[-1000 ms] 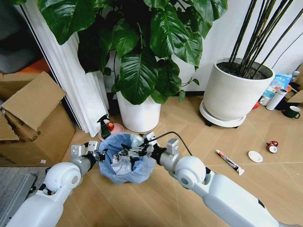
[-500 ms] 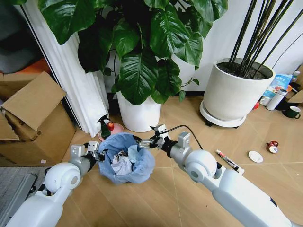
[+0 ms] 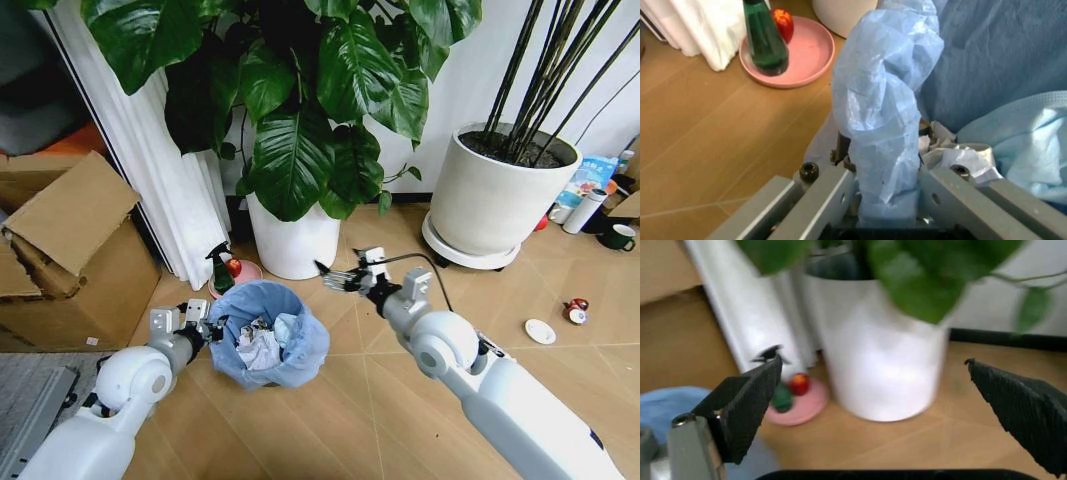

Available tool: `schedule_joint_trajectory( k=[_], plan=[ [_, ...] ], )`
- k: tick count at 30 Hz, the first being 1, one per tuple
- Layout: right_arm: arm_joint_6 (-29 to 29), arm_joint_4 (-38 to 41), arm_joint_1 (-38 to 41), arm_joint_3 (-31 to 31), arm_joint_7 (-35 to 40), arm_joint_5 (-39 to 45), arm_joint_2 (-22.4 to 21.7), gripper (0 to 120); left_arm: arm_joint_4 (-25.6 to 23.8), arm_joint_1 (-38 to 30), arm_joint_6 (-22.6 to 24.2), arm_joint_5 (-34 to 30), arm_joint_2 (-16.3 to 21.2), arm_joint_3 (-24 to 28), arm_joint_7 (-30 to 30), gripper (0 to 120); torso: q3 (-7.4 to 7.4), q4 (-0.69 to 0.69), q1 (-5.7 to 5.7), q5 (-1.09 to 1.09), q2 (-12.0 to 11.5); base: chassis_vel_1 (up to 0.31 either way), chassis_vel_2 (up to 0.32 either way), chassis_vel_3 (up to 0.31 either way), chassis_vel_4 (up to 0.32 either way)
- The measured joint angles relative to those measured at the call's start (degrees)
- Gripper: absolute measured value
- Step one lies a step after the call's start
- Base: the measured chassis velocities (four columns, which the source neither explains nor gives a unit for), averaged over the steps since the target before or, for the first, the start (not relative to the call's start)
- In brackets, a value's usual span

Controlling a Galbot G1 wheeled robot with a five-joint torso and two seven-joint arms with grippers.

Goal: Pick up the trash bin and place the garbage on the floor into it.

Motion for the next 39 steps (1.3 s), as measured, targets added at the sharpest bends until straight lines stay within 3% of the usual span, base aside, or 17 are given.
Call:
schedule_joint_trajectory(
  k=[14,39],
  plan=[
    [1.0,0.6,-13.9,16.8,-4.2,-8.5,2.1,100,-1.0,1.1,-0.3,0.3,0.0,-1.0,0.6,0,0.0,-0.01,0.0,0.0,0.0,0.0,0.0,0.0,0.0],
    [0.4,0.7,-16.5,19.7,-4.5,-8.5,4.9,100,-1.6,1.8,-0.5,1.1,-0.1,-0.7,1.9,0,0.0,0.0,0.0,-0.01,0.0,-0.055,-0.054,0.06,0.062]
  ],
)
